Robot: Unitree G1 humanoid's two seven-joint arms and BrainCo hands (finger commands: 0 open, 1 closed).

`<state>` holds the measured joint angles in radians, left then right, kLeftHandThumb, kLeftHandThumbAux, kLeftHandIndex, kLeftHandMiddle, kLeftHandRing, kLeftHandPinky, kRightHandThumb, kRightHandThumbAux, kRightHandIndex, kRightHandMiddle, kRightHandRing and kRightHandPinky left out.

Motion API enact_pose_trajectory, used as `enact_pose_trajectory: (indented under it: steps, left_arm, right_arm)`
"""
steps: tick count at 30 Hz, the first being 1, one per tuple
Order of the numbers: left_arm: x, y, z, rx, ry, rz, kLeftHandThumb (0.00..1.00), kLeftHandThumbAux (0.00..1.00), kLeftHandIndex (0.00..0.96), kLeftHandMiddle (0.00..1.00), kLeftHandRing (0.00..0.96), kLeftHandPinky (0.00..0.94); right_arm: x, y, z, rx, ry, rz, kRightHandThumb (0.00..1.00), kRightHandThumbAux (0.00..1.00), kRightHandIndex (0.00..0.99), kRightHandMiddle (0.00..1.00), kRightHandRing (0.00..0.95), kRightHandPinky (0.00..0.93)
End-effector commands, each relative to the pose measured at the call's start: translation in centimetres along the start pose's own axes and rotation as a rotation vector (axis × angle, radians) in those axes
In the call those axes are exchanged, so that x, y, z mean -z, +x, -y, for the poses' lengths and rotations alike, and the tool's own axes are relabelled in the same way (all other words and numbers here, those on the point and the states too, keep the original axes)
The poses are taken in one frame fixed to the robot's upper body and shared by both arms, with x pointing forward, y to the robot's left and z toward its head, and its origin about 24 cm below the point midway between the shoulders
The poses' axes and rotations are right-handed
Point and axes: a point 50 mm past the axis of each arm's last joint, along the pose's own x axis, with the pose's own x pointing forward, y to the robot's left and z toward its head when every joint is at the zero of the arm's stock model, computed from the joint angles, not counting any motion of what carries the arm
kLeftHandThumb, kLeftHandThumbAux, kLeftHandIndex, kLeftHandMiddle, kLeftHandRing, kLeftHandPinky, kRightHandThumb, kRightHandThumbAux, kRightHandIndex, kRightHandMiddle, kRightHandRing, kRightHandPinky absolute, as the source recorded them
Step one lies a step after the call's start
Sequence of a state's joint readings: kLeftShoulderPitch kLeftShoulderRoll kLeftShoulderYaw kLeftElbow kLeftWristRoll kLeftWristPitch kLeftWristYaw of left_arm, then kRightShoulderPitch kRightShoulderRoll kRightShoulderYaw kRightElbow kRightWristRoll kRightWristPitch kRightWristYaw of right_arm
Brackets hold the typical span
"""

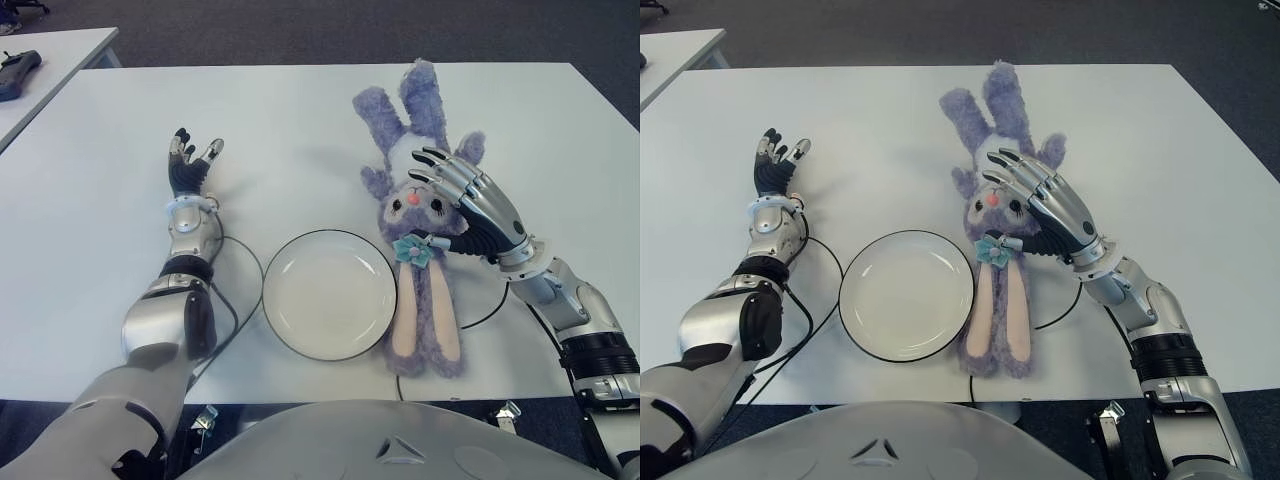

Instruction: Put the doll into the plate.

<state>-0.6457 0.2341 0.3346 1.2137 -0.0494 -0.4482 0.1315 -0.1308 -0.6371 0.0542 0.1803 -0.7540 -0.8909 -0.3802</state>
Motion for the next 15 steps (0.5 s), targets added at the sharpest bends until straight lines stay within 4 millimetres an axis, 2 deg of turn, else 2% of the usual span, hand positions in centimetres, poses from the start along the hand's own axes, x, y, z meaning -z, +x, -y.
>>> enact_pose_trajectory:
  steps: [1,4,9,15]
  left_arm:
    - [11.4,-7.5,-1.1,-0.029,0.053,-0.510,0.000,0.693,0.030,0.053,0.039,0.027]
    - [11.3,-7.4,-1.1,-0.028,0.051,-0.507,0.000,0.690,0.029,0.052,0.038,0.025]
    - [11.3,-7.5,-1.1,-0.026,0.049,-0.500,0.000,0.684,0.030,0.050,0.035,0.027]
    - [11.3,-7.4,-1.1,-0.028,0.053,-0.502,0.000,0.688,0.030,0.051,0.035,0.032]
  right_arm:
    - [1.1,0.5,0.6,0.045,-0.076,-0.013,0.296,0.408,0.059,0.015,0.007,0.008]
    - [2.1,0.4,1.2,0.049,-0.106,-0.022,0.293,0.408,0.043,0.012,0.005,0.000]
    - [3.8,0.1,2.9,0.035,-0.170,-0.043,0.349,0.396,0.013,0.002,0.000,0.000]
    - [4.8,-0.3,3.7,0.024,-0.222,-0.058,0.325,0.398,0.000,0.000,0.000,0.000]
